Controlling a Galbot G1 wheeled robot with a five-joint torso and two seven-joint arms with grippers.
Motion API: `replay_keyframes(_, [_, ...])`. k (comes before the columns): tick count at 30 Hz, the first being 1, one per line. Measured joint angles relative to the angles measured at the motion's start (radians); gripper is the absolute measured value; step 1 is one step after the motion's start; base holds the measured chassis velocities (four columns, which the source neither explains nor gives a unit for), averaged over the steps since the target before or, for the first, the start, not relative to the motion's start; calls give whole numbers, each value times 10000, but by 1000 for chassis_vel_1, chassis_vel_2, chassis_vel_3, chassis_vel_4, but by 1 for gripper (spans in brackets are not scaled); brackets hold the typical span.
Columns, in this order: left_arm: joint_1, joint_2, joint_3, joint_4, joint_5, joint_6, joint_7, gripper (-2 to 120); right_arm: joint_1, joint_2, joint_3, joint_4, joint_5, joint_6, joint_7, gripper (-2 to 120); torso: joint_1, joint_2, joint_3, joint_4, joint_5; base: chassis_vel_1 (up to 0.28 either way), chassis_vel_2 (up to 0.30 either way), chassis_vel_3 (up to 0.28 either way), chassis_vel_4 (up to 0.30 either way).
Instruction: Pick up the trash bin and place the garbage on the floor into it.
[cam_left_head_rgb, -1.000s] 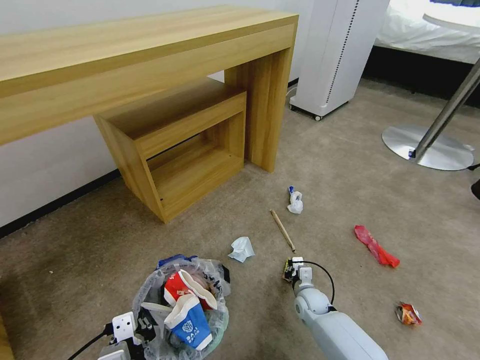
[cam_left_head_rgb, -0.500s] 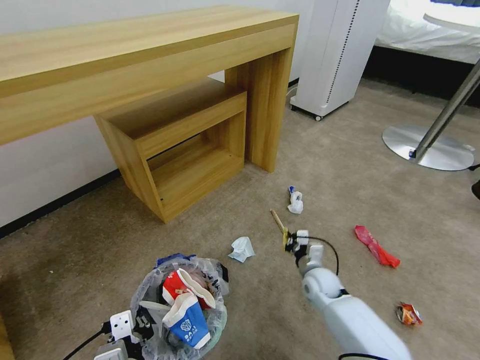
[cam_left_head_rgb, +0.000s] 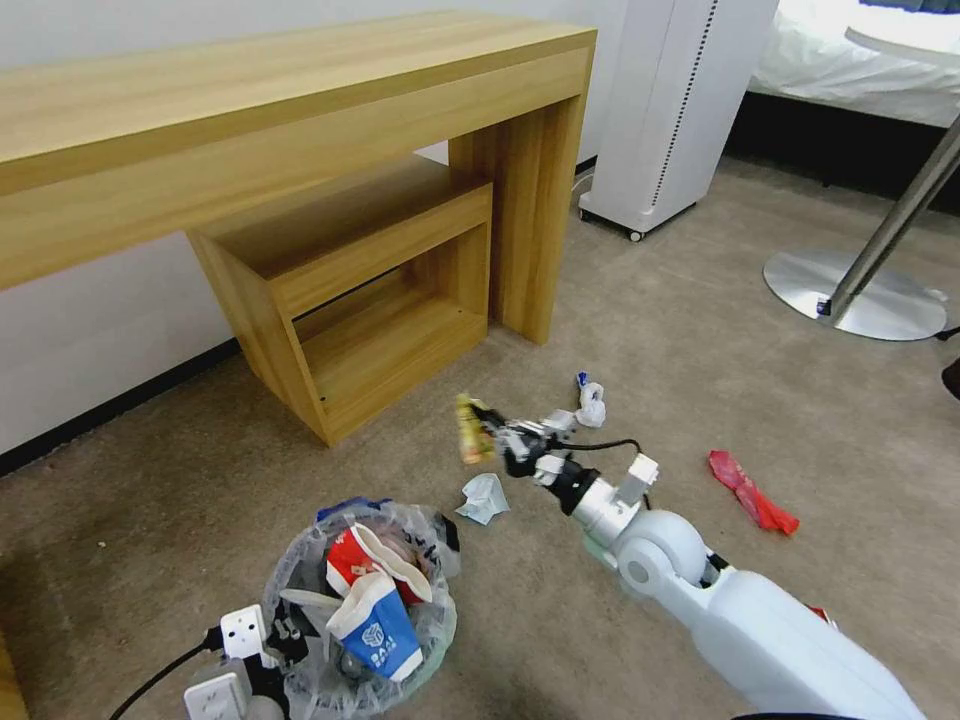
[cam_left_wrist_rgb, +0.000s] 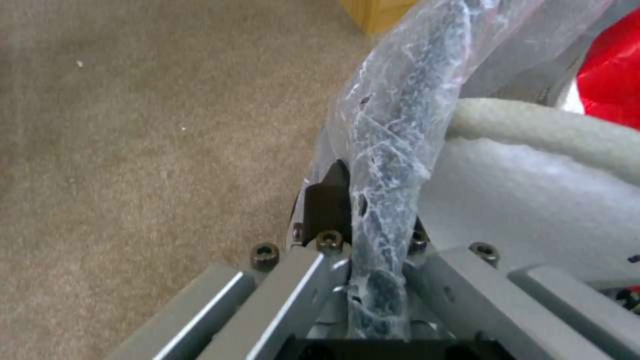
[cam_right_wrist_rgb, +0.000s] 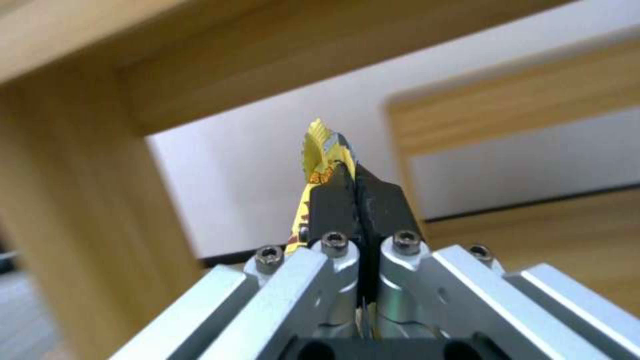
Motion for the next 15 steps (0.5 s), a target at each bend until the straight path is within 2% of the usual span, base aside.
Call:
replay_keyframes(2, [-132, -73, -88, 87, -72, 108, -71, 0, 1141, -161, -1208, 423, 403, -323, -31, 0, 0, 0, 1, 1, -1, 0, 0, 0, 0])
replay_keyframes(3, [-132, -73, -88, 87, -72, 108, -71, 0, 1141, -161, -1208, 423, 403, -323, -31, 0, 0, 0, 1, 1, -1, 0, 0, 0, 0])
replay_keyframes(5, [-199, -38, -195, 134, -154, 137, -138, 0, 1506, -187, -1925, 522, 531, -403, 120, 0, 0, 0, 1, 2, -1, 0, 0, 0, 0])
replay_keyframes(7, [-225, -15, -243, 149, -187, 139, -147, 0, 1579, -189, -2229, 548, 566, -424, 185, 0, 0, 0, 1, 2, -1, 0, 0, 0, 0])
replay_keyframes(10, [-248, -54, -371, 155, -223, 140, -175, 0, 1698, -144, -3357, 559, 488, -472, 340, 0, 0, 0, 1, 0, 0, 0, 0, 0, 0])
replay_keyframes(15, [-218, -296, -430, 185, -151, 142, -220, 0, 1613, -1, -4171, 536, 326, -513, 465, 0, 0, 0, 0, 0, 0, 0, 0, 0, 0])
